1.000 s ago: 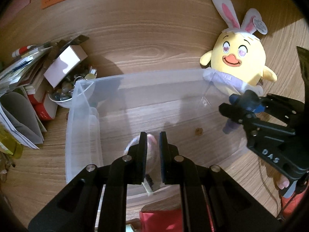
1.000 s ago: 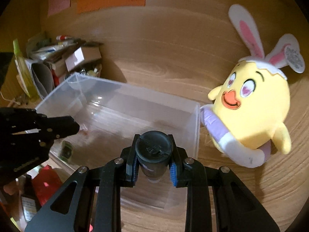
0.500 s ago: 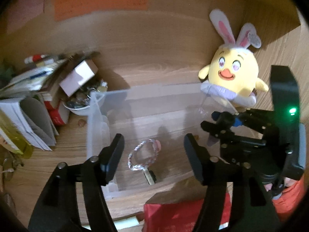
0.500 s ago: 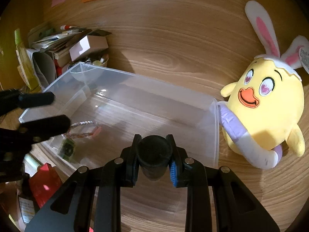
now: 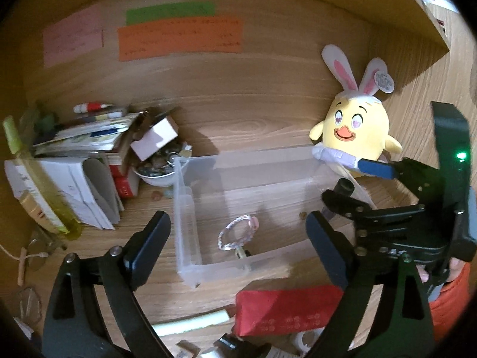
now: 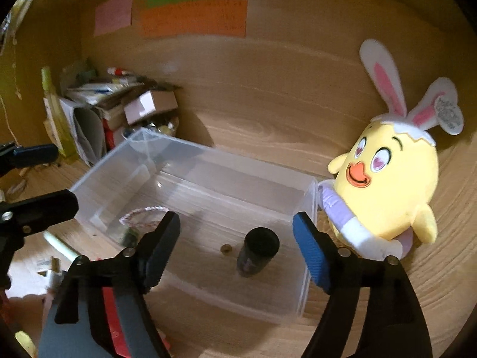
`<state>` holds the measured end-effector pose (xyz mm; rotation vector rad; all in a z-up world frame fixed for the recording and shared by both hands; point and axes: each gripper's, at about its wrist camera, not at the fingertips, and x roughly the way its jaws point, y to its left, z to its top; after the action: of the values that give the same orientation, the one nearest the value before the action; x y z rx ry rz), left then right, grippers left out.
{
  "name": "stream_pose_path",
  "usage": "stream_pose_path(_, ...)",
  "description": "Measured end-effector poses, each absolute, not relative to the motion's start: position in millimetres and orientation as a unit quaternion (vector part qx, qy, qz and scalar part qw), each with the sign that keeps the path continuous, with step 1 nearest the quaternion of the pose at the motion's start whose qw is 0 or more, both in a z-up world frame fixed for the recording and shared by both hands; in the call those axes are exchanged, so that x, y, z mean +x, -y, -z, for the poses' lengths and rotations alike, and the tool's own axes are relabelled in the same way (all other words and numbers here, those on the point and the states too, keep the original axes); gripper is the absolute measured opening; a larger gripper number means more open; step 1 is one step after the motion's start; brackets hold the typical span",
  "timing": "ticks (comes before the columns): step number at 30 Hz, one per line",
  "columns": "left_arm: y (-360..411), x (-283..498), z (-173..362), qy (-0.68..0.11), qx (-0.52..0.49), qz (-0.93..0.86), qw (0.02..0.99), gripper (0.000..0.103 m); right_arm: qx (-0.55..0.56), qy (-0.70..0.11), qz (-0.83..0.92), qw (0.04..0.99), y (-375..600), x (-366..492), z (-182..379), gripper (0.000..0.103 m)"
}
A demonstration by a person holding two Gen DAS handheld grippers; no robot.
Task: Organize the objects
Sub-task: 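Release the bracelet and dark bottle into the box, opening both tools, then grasp the white eraser with the left tool while the right tool grasps the red pouch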
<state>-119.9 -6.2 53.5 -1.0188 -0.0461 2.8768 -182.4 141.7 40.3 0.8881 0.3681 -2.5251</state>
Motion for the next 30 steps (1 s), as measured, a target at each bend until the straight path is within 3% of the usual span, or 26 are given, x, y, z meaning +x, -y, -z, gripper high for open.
stream_pose_path(14, 40, -77, -55, 0.014, -0.338, -0.941, 0.000, 0.096, 0.286, -0.127, 0.919, 0.238, -159, -124, -59, 0.082)
stream_pose_path(30, 72, -47, 0, 0.032, -0.415, -0.909, -0.032, 0.096, 0.342, -0.108, 0.895, 0.264, -159, -100, -18, 0.082)
